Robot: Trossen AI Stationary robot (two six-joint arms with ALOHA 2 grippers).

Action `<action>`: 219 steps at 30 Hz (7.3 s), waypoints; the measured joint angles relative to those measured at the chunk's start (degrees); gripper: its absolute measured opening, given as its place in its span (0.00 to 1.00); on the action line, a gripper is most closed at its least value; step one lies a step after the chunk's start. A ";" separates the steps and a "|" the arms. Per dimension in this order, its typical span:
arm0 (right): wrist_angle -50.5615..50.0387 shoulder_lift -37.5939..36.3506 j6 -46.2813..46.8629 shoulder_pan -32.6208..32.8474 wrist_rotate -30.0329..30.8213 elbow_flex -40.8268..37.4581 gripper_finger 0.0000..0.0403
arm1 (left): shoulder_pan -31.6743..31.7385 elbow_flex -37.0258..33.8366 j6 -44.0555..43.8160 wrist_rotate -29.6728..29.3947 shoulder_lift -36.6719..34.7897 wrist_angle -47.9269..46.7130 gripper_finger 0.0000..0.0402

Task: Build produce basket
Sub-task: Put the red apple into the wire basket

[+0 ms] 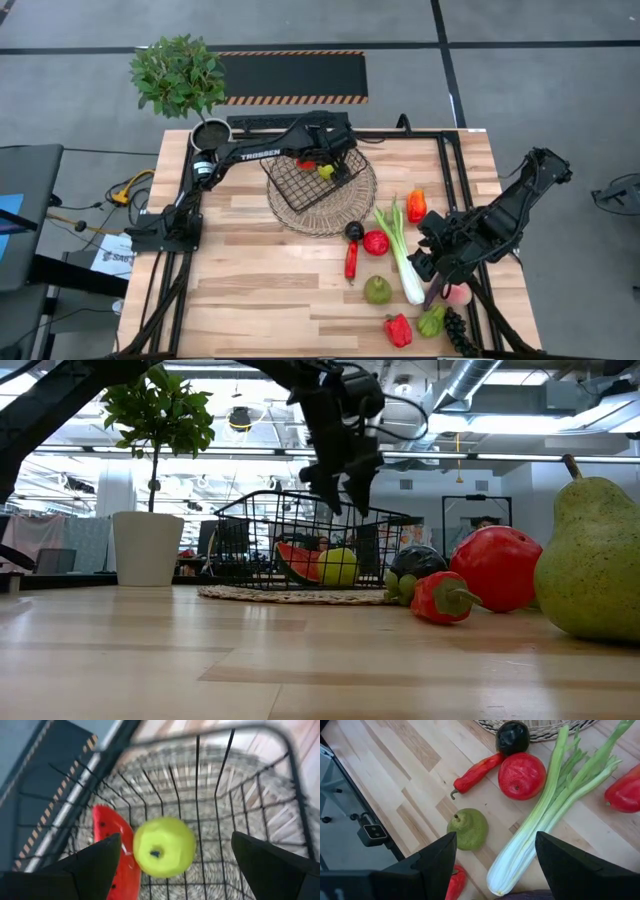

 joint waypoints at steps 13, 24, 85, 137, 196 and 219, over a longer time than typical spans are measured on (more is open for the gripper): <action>-0.03 0.00 -0.50 0.22 0.00 0.00 0.72 | -0.97 11.60 -0.01 -0.01 -0.09 -7.53 0.90; -0.04 0.00 -1.21 0.20 0.02 0.00 0.72 | -4.29 18.19 -1.41 0.03 -1.03 -10.29 0.90; 1.70 0.00 -7.13 0.15 0.66 0.00 0.72 | -41.18 18.65 -22.18 -8.97 -8.42 1.91 0.90; 24.33 -3.74 -34.24 -8.94 7.18 2.34 0.72 | -41.09 18.62 -5.02 4.35 -17.27 14.96 0.90; -11.06 -10.47 -18.96 -8.61 16.29 8.90 0.72 | -44.77 -50.75 -28.76 1.28 -52.92 38.08 0.83; -16.28 -1.86 -10.76 2.93 9.99 8.90 0.72 | -34.88 -42.74 -3.51 -0.32 -24.01 57.21 0.83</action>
